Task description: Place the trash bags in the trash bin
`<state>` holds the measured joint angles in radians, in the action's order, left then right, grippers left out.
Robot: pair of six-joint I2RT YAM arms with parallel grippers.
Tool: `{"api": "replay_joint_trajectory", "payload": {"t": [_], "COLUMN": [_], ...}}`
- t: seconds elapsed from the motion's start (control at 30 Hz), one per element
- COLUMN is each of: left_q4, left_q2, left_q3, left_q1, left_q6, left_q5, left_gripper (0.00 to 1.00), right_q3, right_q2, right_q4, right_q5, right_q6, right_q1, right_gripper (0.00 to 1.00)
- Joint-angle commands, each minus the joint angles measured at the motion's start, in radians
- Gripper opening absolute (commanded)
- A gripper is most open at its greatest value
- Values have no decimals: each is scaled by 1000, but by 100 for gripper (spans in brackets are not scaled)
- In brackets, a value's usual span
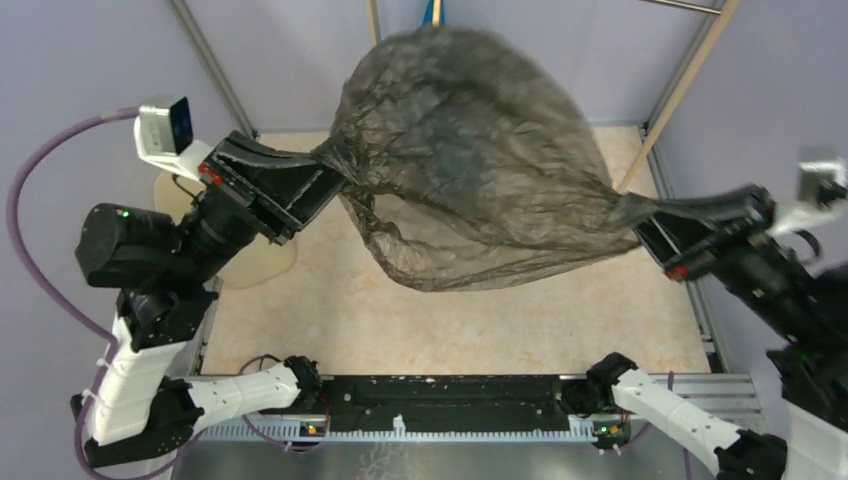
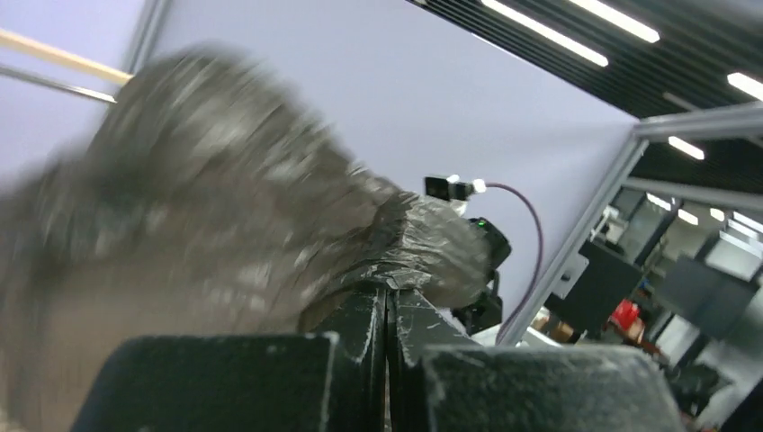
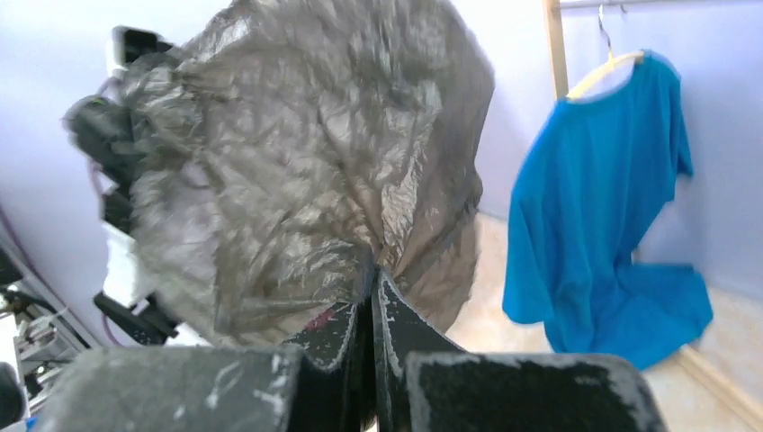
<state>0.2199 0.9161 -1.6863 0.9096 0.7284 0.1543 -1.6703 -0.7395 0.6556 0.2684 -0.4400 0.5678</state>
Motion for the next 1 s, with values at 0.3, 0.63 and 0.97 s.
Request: {"api": "replay_joint_trajectory", "payload": {"t": [0.3,0.63,0.97], "left_q4": [254,344,513], "left_q2": [-287,-75,-457], "left_q3": [1124,338,867], "left_q1": [-1,-2,-2], "left_q6": [206,-93,171], "left_q5": [-262,-198,-417], "left_gripper": [0,0,0], "right_q3": [1176,479,864], "right_q2": [447,104,341], "right_q4": [-172,-11,44], "right_q5": [50,-73,-121], "right_q6": [-306,41,-61], "right_q1": [5,6,6], "right_gripper": [0,0,0]}}
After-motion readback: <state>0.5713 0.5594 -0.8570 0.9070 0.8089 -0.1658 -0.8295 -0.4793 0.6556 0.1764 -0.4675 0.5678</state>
